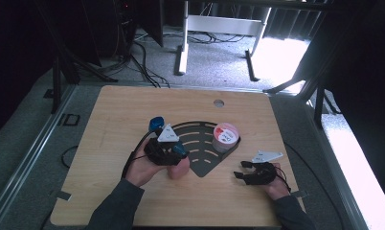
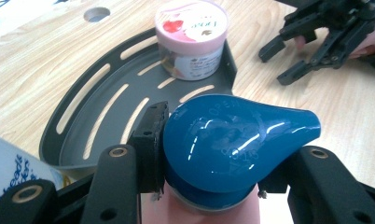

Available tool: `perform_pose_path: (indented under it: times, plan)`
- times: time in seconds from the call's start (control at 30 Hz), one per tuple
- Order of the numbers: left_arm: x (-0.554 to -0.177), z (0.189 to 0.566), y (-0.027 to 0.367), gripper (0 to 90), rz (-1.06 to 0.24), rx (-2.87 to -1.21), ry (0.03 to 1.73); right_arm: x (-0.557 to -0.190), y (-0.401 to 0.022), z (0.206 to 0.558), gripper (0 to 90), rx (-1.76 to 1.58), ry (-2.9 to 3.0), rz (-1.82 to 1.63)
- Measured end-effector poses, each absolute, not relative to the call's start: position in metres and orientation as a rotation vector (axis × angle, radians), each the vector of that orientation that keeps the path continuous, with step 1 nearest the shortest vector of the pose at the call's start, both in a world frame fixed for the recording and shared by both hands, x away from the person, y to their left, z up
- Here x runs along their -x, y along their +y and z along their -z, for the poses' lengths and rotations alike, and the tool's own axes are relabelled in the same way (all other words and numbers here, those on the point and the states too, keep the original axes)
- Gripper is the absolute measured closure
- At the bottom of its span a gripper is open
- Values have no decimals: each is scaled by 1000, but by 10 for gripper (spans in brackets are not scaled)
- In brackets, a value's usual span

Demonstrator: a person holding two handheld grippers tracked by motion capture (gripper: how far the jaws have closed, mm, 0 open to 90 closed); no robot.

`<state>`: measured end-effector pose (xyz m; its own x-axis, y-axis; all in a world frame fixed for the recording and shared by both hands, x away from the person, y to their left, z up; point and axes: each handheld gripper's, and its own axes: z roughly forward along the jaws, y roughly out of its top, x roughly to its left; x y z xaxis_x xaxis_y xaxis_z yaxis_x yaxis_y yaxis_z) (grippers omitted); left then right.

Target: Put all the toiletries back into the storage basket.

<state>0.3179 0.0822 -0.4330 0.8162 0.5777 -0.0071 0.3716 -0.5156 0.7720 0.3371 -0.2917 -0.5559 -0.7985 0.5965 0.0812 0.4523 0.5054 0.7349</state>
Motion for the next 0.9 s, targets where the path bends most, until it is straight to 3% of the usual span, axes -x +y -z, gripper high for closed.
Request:
perform_pose_path:
  times: [0.9]
  plan:
    - [-328, 415, 61, 528, -331, -2144, 670, -337, -293, 556, 395, -906, 2562, -1170]
